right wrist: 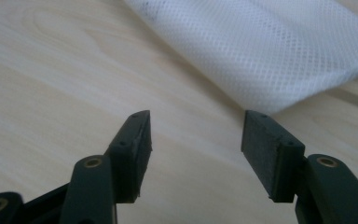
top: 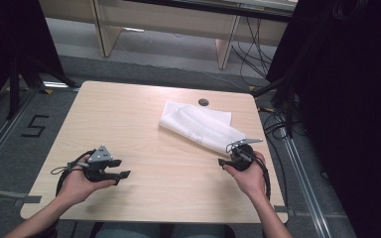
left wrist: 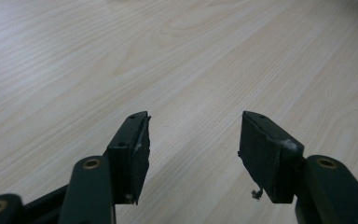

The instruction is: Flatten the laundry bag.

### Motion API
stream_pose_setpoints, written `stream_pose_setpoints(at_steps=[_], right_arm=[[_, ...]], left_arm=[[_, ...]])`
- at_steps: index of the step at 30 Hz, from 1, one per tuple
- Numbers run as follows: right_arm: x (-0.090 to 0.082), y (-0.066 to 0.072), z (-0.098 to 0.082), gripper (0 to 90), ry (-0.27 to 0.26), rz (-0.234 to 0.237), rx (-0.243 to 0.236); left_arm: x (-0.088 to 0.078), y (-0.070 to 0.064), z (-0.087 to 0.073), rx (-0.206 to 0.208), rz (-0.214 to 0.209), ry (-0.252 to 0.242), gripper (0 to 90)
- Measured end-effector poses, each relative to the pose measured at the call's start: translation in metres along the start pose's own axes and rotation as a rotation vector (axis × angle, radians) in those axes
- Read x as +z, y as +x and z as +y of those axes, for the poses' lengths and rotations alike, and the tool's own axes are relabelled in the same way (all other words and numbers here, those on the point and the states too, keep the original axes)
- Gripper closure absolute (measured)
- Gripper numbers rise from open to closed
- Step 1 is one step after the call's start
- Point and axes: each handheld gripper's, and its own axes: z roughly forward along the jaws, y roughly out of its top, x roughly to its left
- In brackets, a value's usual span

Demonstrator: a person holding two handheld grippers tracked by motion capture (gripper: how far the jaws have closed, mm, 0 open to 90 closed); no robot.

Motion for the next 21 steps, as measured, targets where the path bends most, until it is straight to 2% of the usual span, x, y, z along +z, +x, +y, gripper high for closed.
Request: stream_pose_setpoints(at_steps=[1,5,6,7,8,9,10,11,12,13,16,17,18,19,20,21], right_arm=[[0.004,-0.003,0.004,42.2,-0.012,0.008,-0.011],[0.015,-0.007,0.017,40.0,-0.008,-0.043,-0.018],[0.017,-0.007,0.019,39.5,0.007,-0.029,-0.01],[0.022,-0.008,0.023,37.7,0.009,-0.033,-0.006],[0.027,-0.01,0.025,36.8,0.012,-0.053,-0.03],[0.027,-0.01,0.025,36.8,0.012,-0.053,-0.03],[0.029,-0.011,0.028,36.1,0.006,-0.051,-0.047],[0.03,-0.011,0.029,35.3,0.012,-0.051,-0.042],[0.031,-0.011,0.032,34.2,0.025,-0.05,-0.035],[0.037,-0.012,0.036,32.0,0.014,-0.065,-0.05],[0.044,-0.014,0.04,31.6,0.01,-0.062,-0.065],[0.046,-0.013,0.042,31.7,0.018,-0.067,-0.058],[0.053,-0.013,0.045,31.7,0.019,-0.06,-0.072],[0.053,-0.013,0.045,31.7,0.019,-0.06,-0.072],[0.058,-0.012,0.048,31.8,0.044,-0.067,-0.094],[0.058,-0.012,0.048,31.8,0.044,-0.067,-0.094]], left_arm=[[-0.001,0.001,0.0,0.007,0.0,0.002,42.6],[-0.003,0.001,-0.001,0.0,-0.008,0.009,42.5],[-0.003,0.002,0.0,0.003,-0.008,0.007,42.5],[-0.001,0.001,0.0,-0.014,-0.01,-0.008,42.5],[-0.001,0.001,0.0,-0.014,-0.01,-0.008,42.5],[0.0,0.0,0.0,-0.018,-0.012,-0.01,42.5],[0.0,0.0,0.0,-0.006,0.003,-0.012,42.5],[-0.001,0.001,0.0,0.009,-0.002,0.002,42.5],[0.001,-0.002,-0.001,-0.027,-0.009,-0.016,42.5],[0.0,-0.001,0.0,-0.008,-0.01,-0.012,42.5],[-0.001,-0.001,0.0,-0.005,-0.016,-0.001,42.5],[-0.001,0.0,0.0,-0.001,-0.012,0.0,42.5],[0.0,-0.001,0.0,-0.003,-0.007,-0.012,42.5],[0.0,-0.001,-0.001,-0.013,-0.003,0.001,42.5],[-0.001,0.001,-0.001,0.01,-0.002,0.007,42.5],[-0.001,0.001,-0.001,0.01,-0.002,0.007,42.5]])
